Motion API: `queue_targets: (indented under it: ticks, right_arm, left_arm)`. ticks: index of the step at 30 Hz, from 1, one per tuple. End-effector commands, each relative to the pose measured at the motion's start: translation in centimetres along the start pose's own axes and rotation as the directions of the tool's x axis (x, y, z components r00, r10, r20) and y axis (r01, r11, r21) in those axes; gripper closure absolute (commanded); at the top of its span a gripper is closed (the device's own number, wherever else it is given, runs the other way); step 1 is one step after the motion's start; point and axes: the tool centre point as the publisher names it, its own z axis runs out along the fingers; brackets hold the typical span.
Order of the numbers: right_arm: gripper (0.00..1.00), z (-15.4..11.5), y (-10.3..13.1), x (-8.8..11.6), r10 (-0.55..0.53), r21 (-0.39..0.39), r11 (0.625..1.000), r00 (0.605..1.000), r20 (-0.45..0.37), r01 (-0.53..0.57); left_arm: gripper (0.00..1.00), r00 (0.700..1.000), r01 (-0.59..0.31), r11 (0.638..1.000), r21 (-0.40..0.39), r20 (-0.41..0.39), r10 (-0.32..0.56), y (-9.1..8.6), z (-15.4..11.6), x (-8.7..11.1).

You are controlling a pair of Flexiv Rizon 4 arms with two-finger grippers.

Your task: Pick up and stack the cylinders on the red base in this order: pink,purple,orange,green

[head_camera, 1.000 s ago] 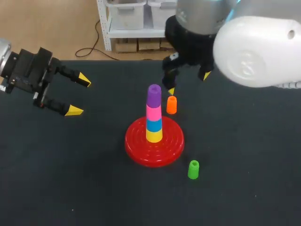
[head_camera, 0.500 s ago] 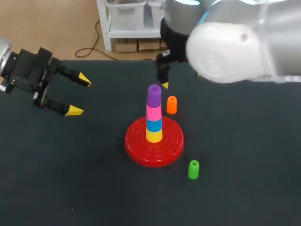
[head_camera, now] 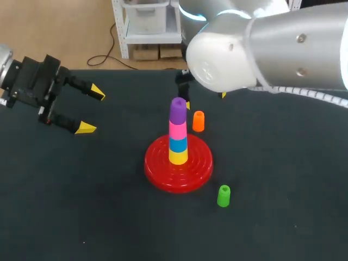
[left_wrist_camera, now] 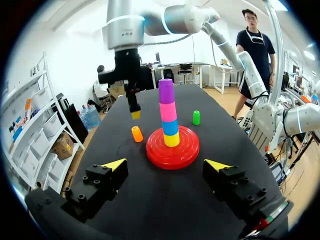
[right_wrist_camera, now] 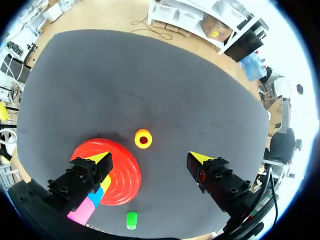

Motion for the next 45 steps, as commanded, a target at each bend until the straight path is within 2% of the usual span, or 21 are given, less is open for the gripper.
queue_targets:
  ticks: [1, 16, 18, 23, 26, 29, 40, 42, 44, 45]
  right_arm:
    - [0.0, 1.7, -0.2, -0.8, 0.006, 0.002, 1.0, 0.999, -0.041, -0.006]
    - [0.02, 4.1, -0.3, -0.7, 0.009, -0.007, 1.0, 0.998, -0.065, -0.01]
    - [0.15, 4.5, -0.2, -0.5, 0.006, -0.012, 1.0, 0.998, -0.068, -0.007]
    - [0.26, 5.4, 0.0, -0.1, 0.005, -0.016, 1.0, 0.997, -0.076, -0.006]
    - [0.42, 5.5, 0.1, 0.0, 0.007, -0.017, 1.0, 0.996, -0.084, -0.009]
    - [0.5, 5.5, 0.4, 0.1, 0.001, -0.025, 1.0, 0.997, -0.079, -0.003]
    - [0.65, 5.3, 0.8, 0.3, -0.012, -0.028, 1.0, 0.997, -0.074, 0.01]
    - [0.76, 5.3, 1.0, 0.3, -0.018, -0.026, 1.0, 0.997, -0.071, 0.016]
    - [1.0, 5.2, 1.1, 0.4, -0.021, -0.024, 1.0, 0.997, -0.069, 0.019]
    - [1.0, 5.2, 1.2, 0.4, -0.022, -0.02, 1.0, 0.998, -0.066, 0.021]
  left_arm:
    - [0.0, 1.0, -0.003, 1.0, 0.0, 0.003, 0.003, 0.0, 0.0, 0.1]
    - [0.0, 1.0, -0.003, 1.0, 0.0, 0.003, 0.003, 0.0, 0.0, 0.1]
    - [0.0, 1.0, -0.003, 1.0, 0.0, 0.003, 0.003, 0.0, 0.0, 0.1]
    - [0.0, 1.0, -0.003, 1.0, 0.0, 0.003, 0.003, 0.0, 0.0, 0.1]
    - [0.0, 1.0, -0.003, 1.0, 0.0, 0.003, 0.003, 0.0, 0.0, 0.1]
    - [0.0, 1.0, -0.003, 1.0, 0.0, 0.003, 0.003, 0.0, 0.0, 0.1]
    - [0.0, 1.0, -0.003, 1.0, 0.0, 0.003, 0.003, 0.0, 0.0, 0.1]
    - [0.0, 1.0, -0.003, 1.0, 0.0, 0.003, 0.003, 0.0, 0.0, 0.1]
    - [0.0, 1.0, -0.003, 1.0, 0.0, 0.003, 0.003, 0.0, 0.0, 0.1]
    - [0.0, 1.0, -0.003, 1.0, 0.0, 0.003, 0.003, 0.0, 0.0, 0.1]
